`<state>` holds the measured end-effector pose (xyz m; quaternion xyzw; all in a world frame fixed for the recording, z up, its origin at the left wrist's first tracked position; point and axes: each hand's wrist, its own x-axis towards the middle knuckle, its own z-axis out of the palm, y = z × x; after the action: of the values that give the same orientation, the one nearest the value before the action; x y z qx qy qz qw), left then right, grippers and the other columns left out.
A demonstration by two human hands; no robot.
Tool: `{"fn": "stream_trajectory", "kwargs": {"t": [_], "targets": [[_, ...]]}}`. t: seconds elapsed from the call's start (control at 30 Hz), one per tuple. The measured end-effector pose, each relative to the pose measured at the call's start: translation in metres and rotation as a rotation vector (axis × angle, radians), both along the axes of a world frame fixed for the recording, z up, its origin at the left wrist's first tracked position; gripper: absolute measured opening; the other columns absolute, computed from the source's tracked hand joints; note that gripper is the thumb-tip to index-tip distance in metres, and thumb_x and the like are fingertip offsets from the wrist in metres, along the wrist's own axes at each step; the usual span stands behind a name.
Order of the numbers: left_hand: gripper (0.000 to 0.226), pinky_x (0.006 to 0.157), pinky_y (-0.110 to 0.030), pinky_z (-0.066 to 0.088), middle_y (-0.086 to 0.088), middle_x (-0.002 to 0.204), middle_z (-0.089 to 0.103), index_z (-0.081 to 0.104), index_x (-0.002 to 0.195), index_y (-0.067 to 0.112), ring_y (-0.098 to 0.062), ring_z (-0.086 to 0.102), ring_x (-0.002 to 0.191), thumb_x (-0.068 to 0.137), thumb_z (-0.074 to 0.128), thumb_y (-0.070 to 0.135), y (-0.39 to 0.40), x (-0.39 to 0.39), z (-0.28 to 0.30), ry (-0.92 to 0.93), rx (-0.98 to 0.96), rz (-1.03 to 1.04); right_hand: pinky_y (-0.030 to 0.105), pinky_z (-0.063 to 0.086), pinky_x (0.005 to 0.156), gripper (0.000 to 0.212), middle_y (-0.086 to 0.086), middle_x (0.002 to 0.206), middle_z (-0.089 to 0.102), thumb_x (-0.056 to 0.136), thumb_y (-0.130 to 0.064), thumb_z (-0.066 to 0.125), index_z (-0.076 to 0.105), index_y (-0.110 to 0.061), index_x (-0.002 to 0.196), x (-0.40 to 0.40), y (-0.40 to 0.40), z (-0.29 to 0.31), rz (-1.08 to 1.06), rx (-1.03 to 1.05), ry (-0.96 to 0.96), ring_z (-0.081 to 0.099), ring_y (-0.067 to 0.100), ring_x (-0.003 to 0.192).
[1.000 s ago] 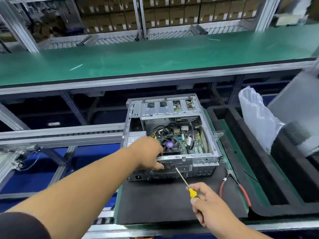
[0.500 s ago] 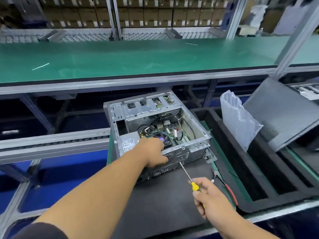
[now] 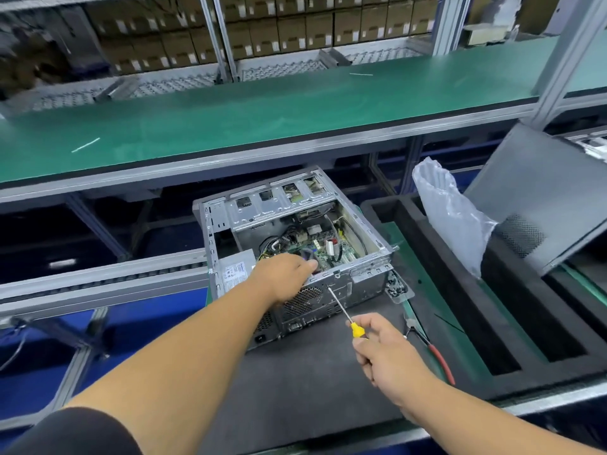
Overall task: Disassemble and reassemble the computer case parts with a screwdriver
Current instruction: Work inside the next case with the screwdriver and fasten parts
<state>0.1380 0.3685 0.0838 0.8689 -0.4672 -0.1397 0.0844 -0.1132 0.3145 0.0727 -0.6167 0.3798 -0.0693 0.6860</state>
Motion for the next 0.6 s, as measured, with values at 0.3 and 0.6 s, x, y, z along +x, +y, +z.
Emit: {"fn": "stream_trajectory", "kwargs": {"t": [0.3,0.6], "targets": [[0.055,0.071,-0.034,0.036,0.011,0.071,0.051,0.049,0.068,0.025,-0.008,0.048,0.070,0.107,0.024,0.055,0.001,0.005,-0.007,-0.025,0.050,0.006,0.025,0.031,0.051,0.032,-0.002,0.065,0.054,0.098,-0.002,0.051,0.067,-0.027,0.108,0.012,0.004,-0.021,-0.021,-0.010,-0.004,0.038,0.010,0.053],[0.055,0.063,-0.030,0.032,0.009,0.070,0.053,0.048,0.066,0.024,-0.003,0.047,0.069,0.106,0.026,0.053,0.001,0.004,-0.005,-0.021,0.055,0.017,0.023,0.031,0.049,0.031,-0.002,0.068,0.055,0.097,-0.003,0.051,0.066,-0.028,0.109,0.018,0.004,-0.023,-0.059,-0.022,-0.008,0.039,0.008,0.051]]}}
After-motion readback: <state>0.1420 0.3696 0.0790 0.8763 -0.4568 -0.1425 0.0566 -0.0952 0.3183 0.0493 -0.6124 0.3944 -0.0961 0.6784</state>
